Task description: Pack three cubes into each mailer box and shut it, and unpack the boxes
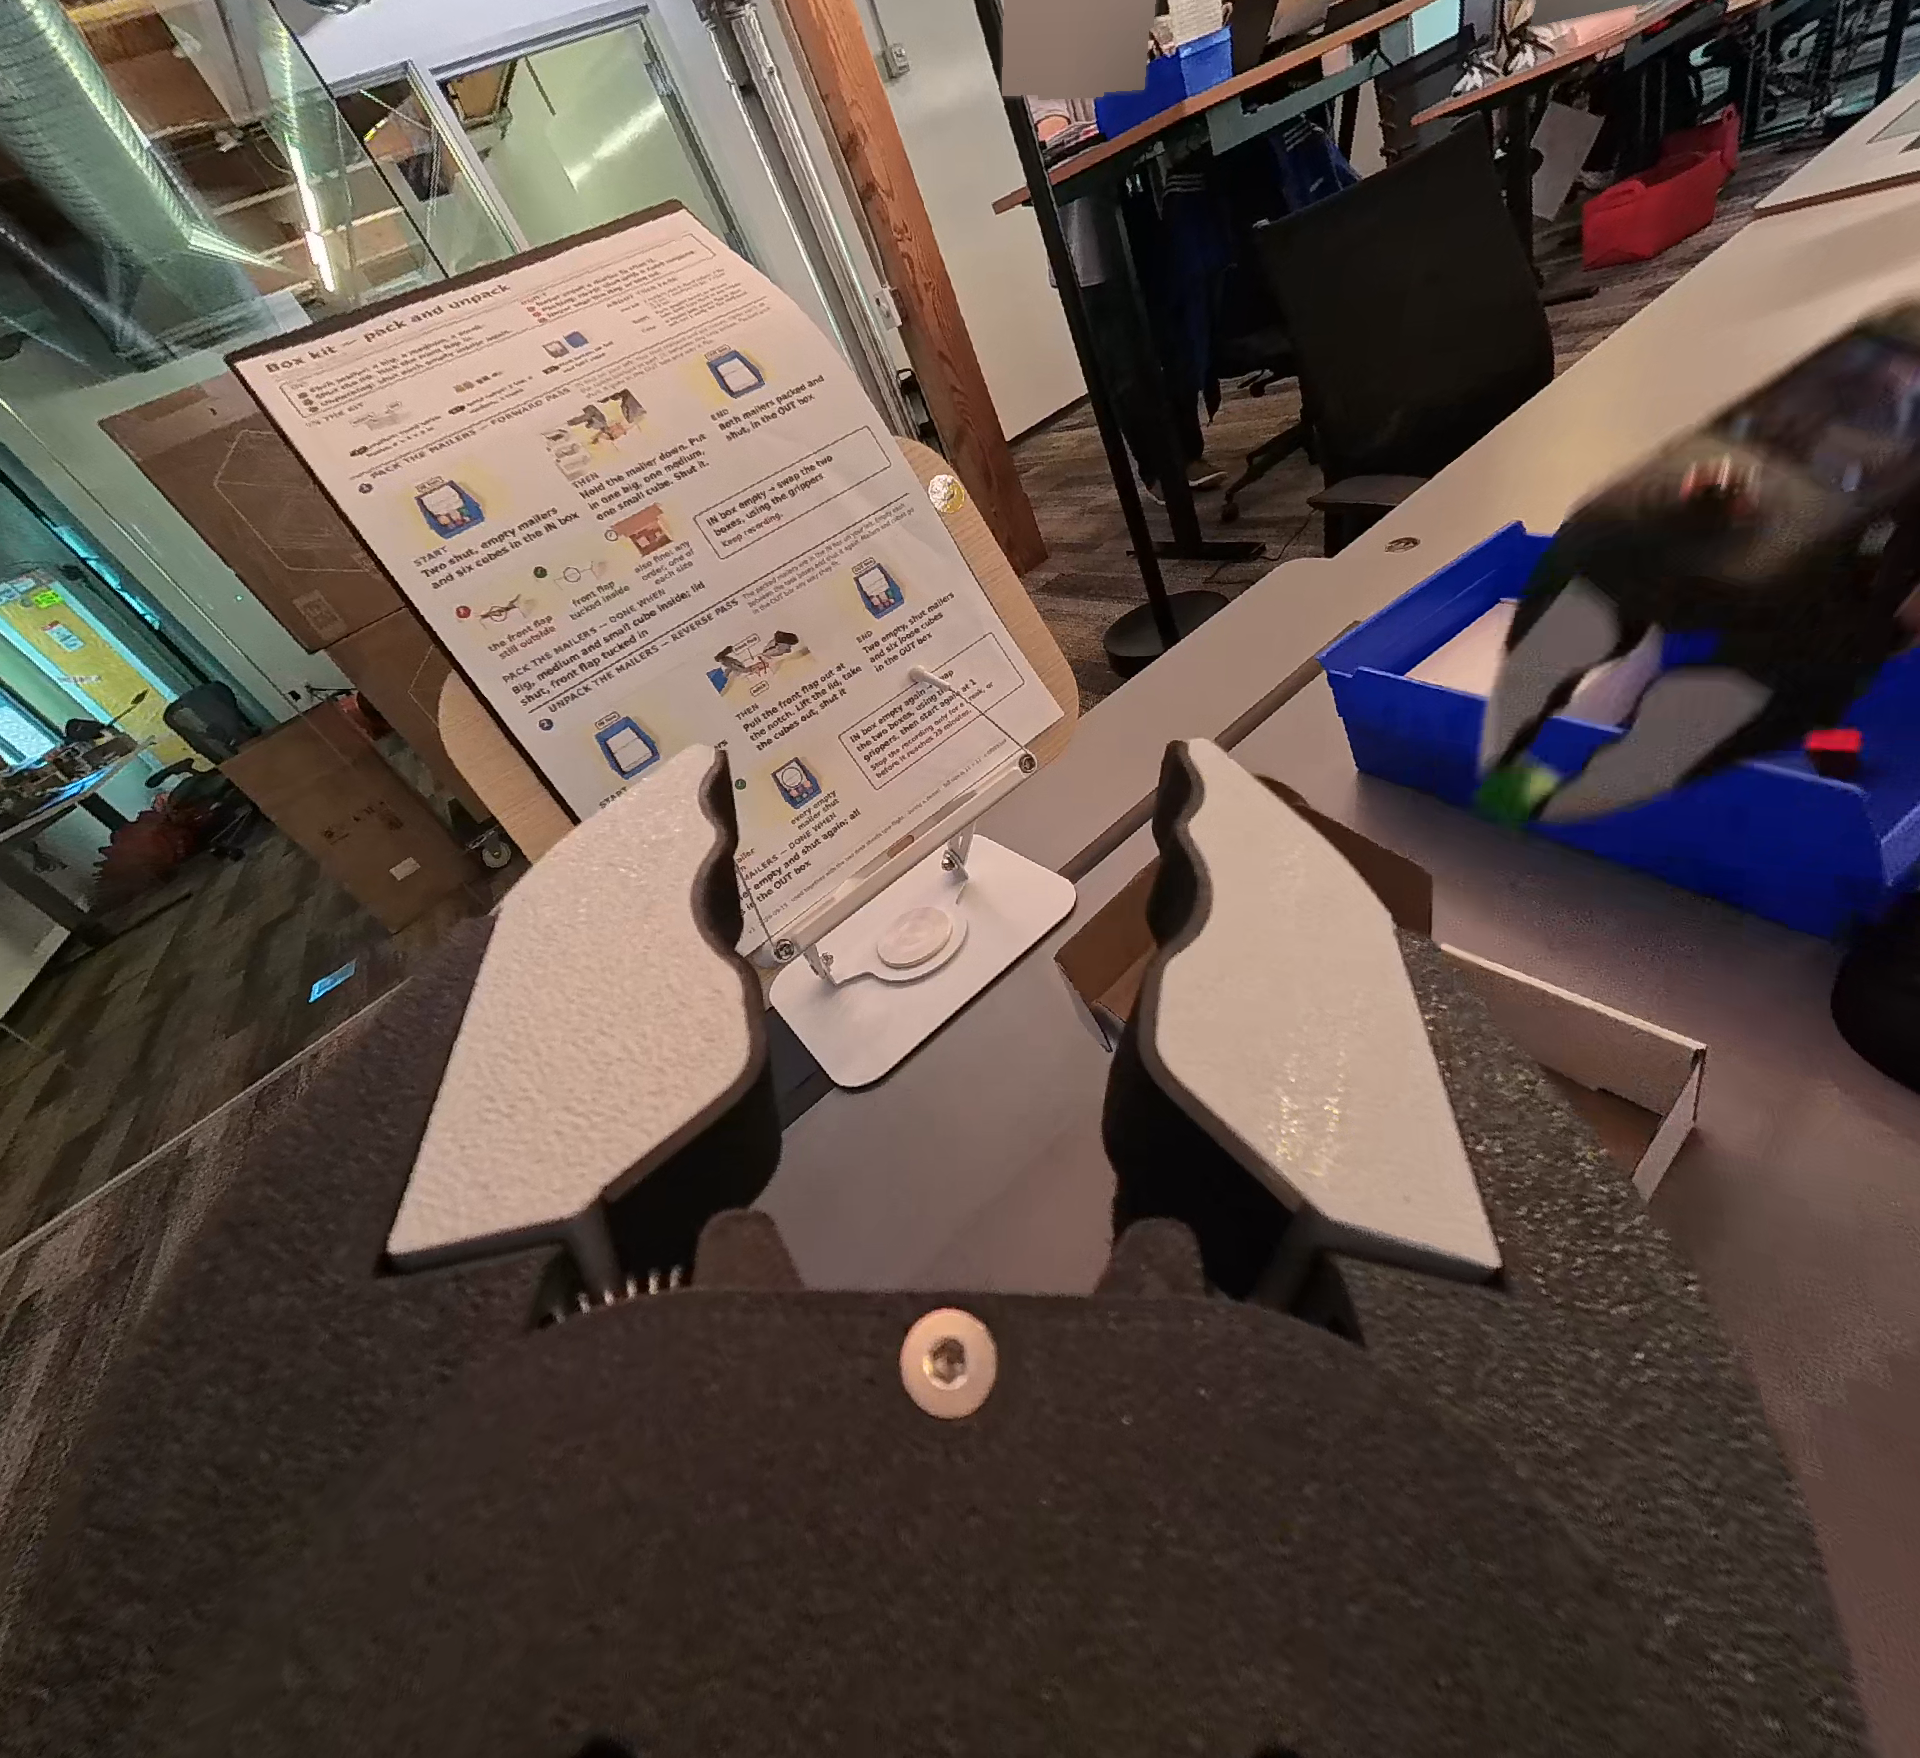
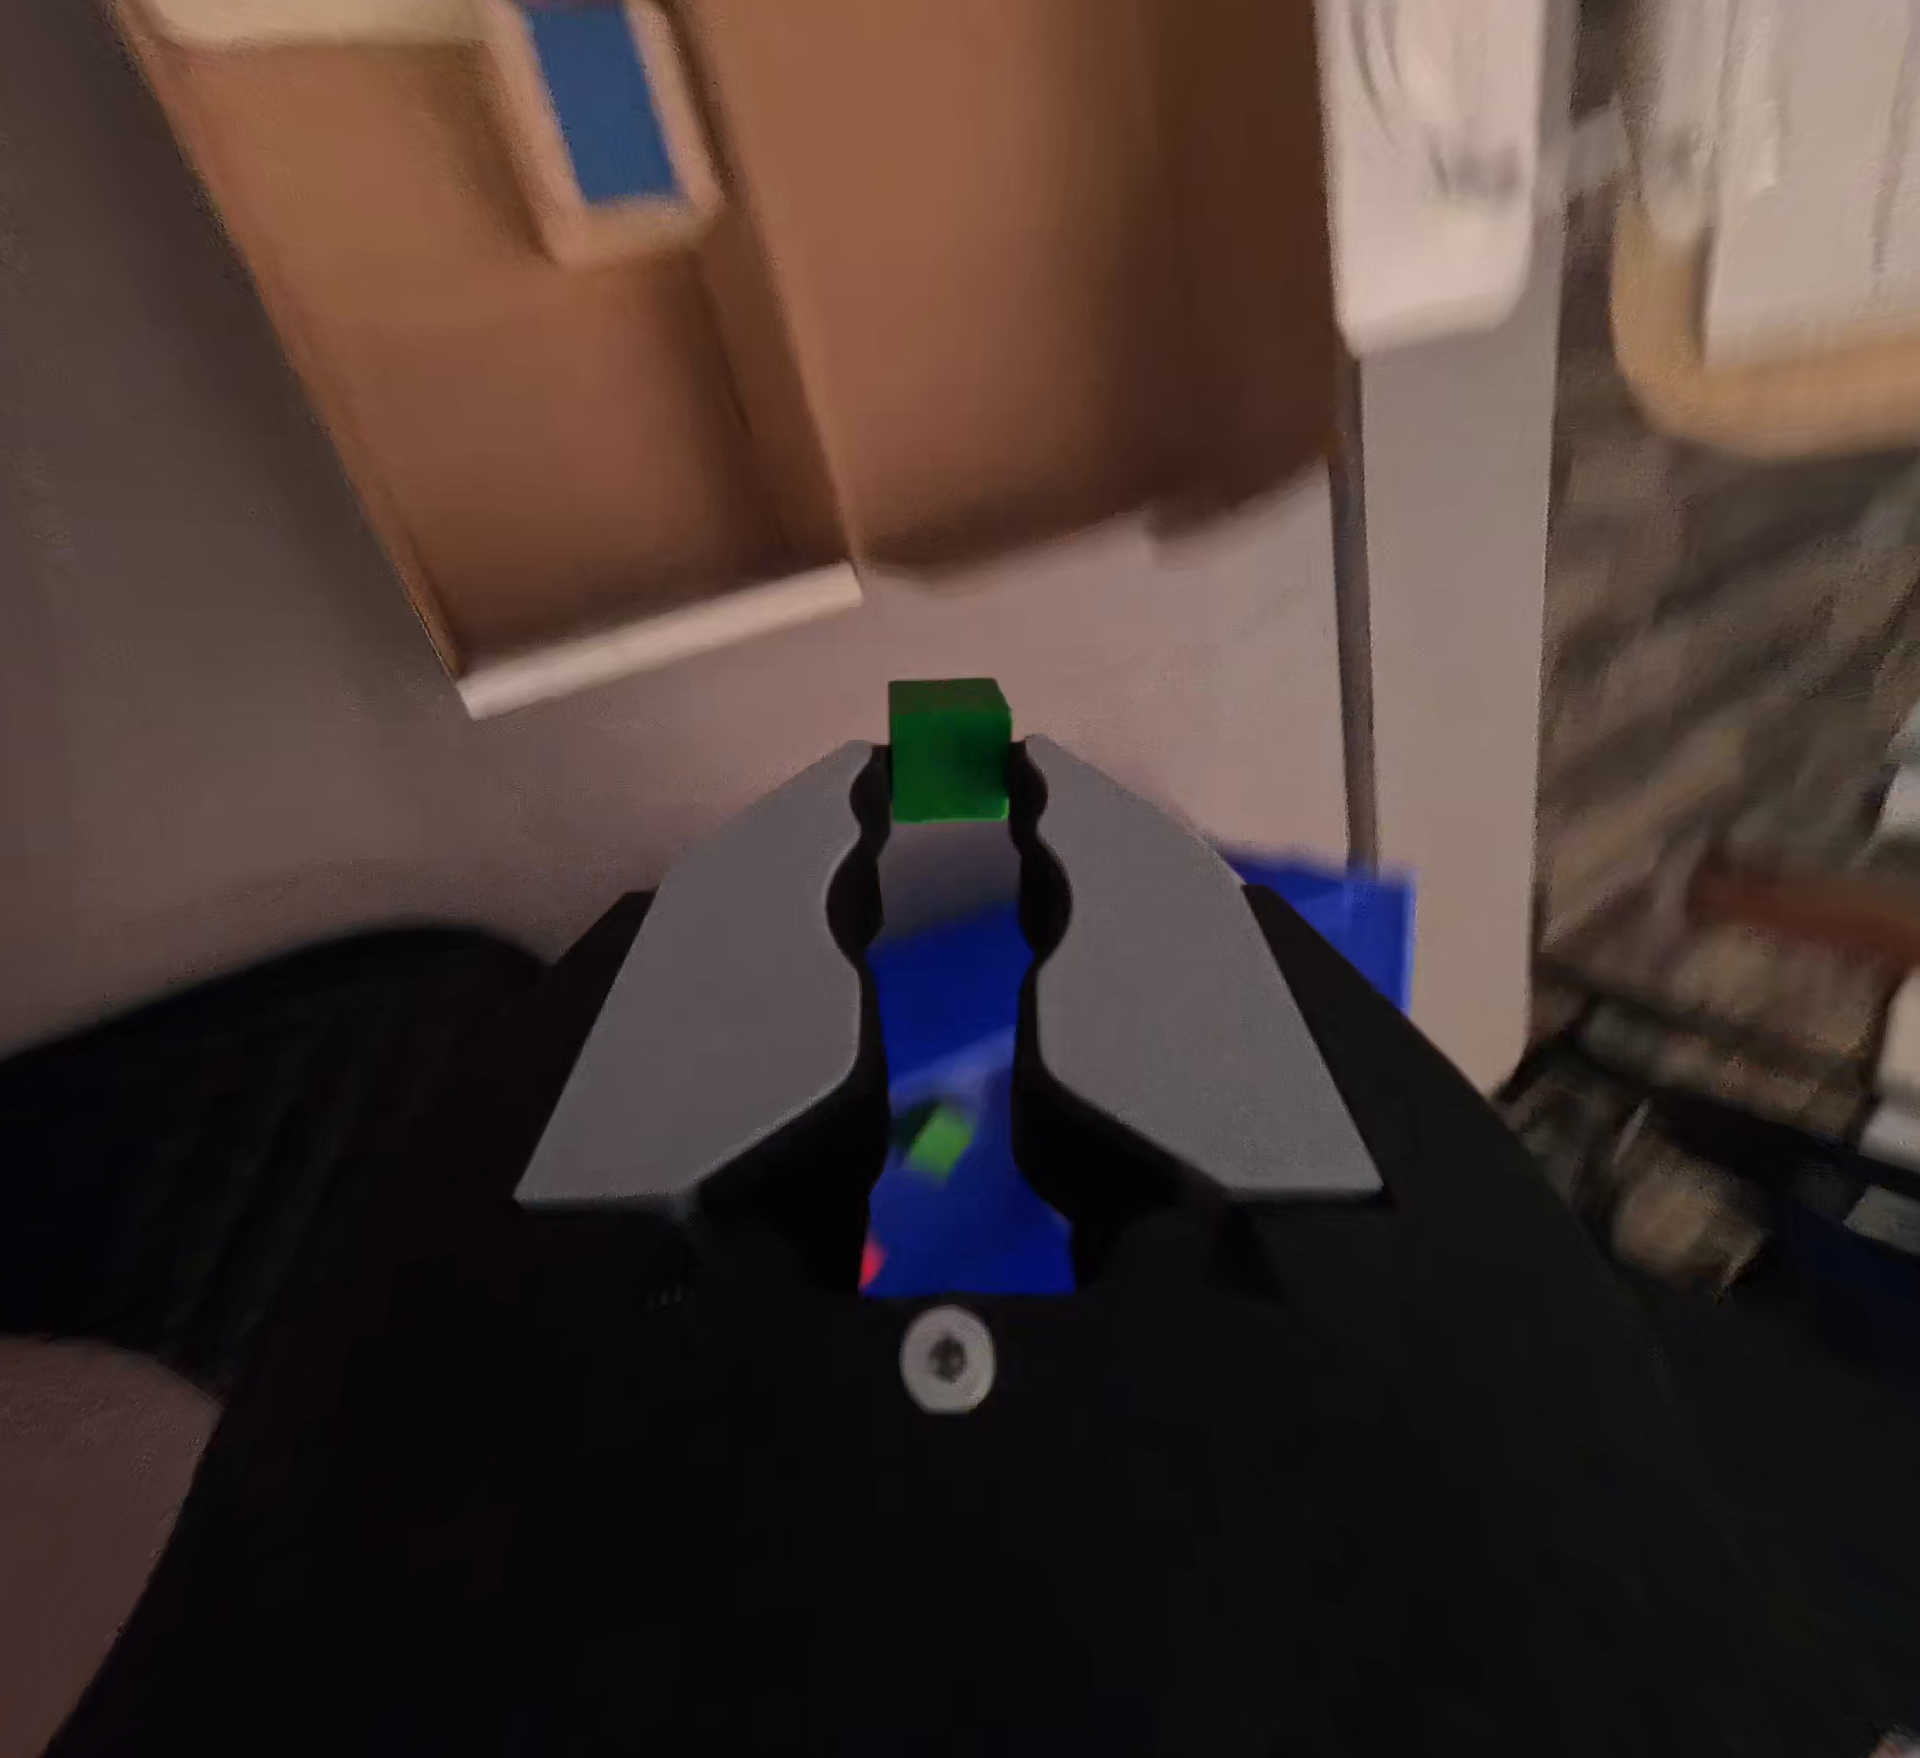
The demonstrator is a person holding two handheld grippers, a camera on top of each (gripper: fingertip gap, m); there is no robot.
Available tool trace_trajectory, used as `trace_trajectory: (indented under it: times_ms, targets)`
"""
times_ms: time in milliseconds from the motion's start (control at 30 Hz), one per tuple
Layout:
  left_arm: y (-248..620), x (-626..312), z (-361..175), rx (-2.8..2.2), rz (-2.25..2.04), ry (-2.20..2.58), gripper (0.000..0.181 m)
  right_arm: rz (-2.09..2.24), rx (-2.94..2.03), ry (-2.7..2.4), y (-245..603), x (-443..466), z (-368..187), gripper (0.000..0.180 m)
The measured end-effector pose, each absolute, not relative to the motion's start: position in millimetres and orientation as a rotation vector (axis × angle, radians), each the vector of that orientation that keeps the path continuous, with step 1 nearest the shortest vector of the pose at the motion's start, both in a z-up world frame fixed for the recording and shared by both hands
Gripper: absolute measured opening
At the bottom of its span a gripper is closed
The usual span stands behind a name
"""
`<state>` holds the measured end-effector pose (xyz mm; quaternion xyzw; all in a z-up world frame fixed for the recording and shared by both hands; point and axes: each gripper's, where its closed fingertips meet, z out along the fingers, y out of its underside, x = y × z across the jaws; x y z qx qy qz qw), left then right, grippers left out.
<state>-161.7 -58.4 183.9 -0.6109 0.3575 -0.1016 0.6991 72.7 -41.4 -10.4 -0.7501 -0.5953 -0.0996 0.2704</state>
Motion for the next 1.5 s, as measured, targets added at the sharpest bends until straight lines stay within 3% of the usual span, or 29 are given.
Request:
trace_trajectory:
  times_ms: [100, 300, 767, 1067, 1300, 1400, 1500]
  targets:
    - [-59, -162, 185, -1.356, -0.233, 0.793, 0.077, -0.315, -2.347, -1.227, -53, 175, -5, 0.023]
    - [-58, -159, 182, -1.368, -0.233, 0.802, 0.077, -0.081, -2.938, -0.583, -73, 306, -84, 0.024]
    - [-56, -151, 173, -1.397, -0.213, 0.838, 0.078, 0.017, -3.077, -0.532, -60, 323, -145, 0.025]
    - [-57, -155, 176, -1.39, -0.223, 0.824, 0.078, -0.129, -3.045, -0.44, -68, 330, -117, 0.031]
    - [-55, -159, 177, -1.391, -0.219, 0.81, 0.078, -0.237, -2.379, -0.689, -7, 218, 15, 0.029]
    - [-54, -161, 178, -1.392, -0.212, 0.803, 0.078, 0.144, -1.957, -1.113, -9, 80, 45, 0.028]
    - [-54, -165, 179, -1.393, -0.212, 0.792, 0.078, 0.553, -1.64, -1.532, -59, -32, 26, 0.027]
